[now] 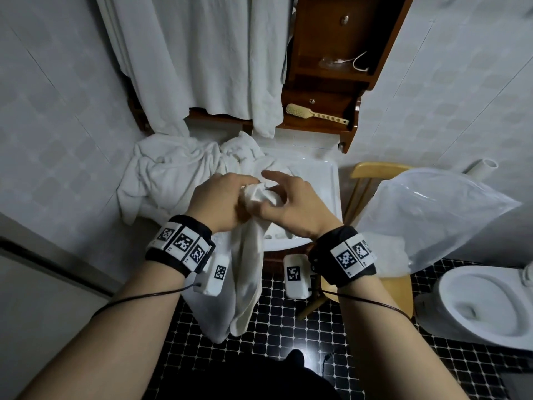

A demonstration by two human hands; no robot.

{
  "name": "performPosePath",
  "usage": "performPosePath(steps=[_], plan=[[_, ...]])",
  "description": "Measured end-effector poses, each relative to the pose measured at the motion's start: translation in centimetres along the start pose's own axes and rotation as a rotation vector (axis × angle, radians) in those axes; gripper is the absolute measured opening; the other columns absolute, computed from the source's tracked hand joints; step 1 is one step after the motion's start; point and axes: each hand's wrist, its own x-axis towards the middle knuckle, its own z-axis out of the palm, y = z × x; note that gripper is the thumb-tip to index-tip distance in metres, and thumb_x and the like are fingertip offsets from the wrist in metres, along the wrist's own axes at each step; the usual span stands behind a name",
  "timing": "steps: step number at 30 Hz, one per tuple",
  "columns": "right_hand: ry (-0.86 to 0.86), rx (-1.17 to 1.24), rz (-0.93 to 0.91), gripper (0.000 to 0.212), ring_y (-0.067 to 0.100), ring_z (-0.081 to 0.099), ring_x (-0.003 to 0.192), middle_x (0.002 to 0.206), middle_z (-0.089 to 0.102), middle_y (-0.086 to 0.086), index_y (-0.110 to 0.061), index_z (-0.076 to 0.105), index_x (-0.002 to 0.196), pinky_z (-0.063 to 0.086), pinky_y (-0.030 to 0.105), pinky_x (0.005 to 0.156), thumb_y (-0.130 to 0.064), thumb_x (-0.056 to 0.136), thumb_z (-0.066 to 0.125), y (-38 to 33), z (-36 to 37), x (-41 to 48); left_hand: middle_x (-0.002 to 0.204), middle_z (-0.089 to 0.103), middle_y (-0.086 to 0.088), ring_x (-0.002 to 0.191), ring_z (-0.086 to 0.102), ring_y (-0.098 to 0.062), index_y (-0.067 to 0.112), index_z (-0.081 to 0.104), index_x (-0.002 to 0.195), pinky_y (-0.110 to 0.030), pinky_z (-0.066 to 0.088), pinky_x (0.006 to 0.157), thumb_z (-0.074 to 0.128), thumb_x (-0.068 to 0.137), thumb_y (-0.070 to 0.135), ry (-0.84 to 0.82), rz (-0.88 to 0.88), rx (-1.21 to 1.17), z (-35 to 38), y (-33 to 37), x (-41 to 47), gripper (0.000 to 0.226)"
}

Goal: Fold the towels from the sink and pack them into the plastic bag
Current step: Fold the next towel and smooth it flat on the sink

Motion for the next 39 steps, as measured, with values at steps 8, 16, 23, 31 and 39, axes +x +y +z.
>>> performPosePath(steps=[8,16,23,31,39], plan=[[-0.053,-0.231,0.048,0.022,0.035,0.066,0.093,0.093,0.072,0.013,-0.005,0.066,0.098,0.053,0.043,0.078,-0.024,0.088,0.063,1.5,0.5,0.9,0.129,0.069,0.011,0.119,0.062,-0.02,0.045,0.055,0.14,-0.04,0.055,0.095,0.087,0.057,0.075,-0.1,-0.08,-0.07,0.9,-0.9,-0.6,0.094],[0.284,-0.301,0.533,0.026,0.046,0.065,0.108,0.107,0.069,0.024,-0.005,0.068,0.103,0.052,0.04,0.087,-0.024,0.096,0.051,10.1,0.3,1.0,0.101,0.063,0.005,0.102,0.058,-0.023,0.022,0.064,0.098,-0.04,0.05,0.08,0.067,0.061,0.094,-0.166,-0.125,0.081,0.4,-2.5,-0.6,0.081],[0.431,-0.232,0.623,0.024,0.042,0.065,0.106,0.105,0.073,0.017,-0.019,0.077,0.101,0.056,0.043,0.091,-0.019,0.089,0.058,11.0,0.7,-0.6,0.051,0.049,0.009,0.054,0.05,-0.011,0.021,0.049,0.051,-0.035,0.041,0.061,0.083,0.074,0.07,-0.346,0.033,-0.1,2.0,-2.4,-0.6,0.064],[0.511,-0.348,0.592,0.033,0.042,0.056,0.11,0.118,0.058,0.016,-0.02,0.073,0.108,0.047,0.042,0.095,-0.046,0.091,0.062,9.3,1.5,0.3,0.047,0.038,0.012,0.046,0.037,-0.006,0.017,0.04,0.054,-0.024,0.025,0.051,0.081,0.088,0.052,-0.473,0.118,-0.244,2.2,-0.5,-1.4,0.064],[-0.201,0.373,0.46,0.037,0.026,0.07,0.088,0.097,0.076,0.019,0.005,0.071,0.106,0.054,0.06,0.104,-0.023,0.098,0.048,5.8,3.9,-1.2,0.045,0.048,0.016,0.045,0.044,-0.003,0.032,0.057,0.051,-0.023,0.03,0.051,0.071,0.097,0.049,-0.328,0.046,-0.34,3.0,-0.3,-2.0,0.051]])
